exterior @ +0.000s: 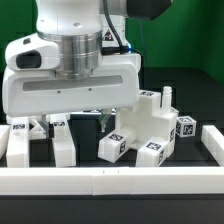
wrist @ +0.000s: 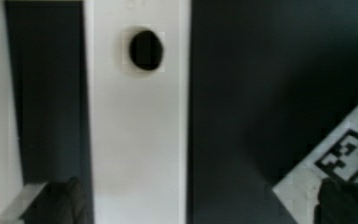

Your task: Assemble chair

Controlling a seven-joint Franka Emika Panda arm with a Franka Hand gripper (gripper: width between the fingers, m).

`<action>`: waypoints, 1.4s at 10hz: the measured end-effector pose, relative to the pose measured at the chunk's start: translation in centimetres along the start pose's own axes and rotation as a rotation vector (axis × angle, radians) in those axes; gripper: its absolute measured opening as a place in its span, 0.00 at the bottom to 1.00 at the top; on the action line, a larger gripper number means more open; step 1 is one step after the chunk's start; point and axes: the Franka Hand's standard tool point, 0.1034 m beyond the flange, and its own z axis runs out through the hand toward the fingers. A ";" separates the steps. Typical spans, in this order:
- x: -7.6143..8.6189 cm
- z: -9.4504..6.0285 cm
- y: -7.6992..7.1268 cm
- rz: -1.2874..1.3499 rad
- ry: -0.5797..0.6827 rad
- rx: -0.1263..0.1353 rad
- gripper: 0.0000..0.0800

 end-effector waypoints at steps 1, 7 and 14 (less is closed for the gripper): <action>0.2 -0.1 -0.2 -0.003 0.003 0.001 0.81; 0.3 -0.8 2.0 -0.034 0.007 0.007 0.81; 0.2 1.0 2.8 -0.053 0.023 -0.023 0.81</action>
Offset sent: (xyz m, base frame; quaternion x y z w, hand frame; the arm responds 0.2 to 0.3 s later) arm 0.0212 -0.0221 0.0096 0.0381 -0.0010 -0.0925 0.9950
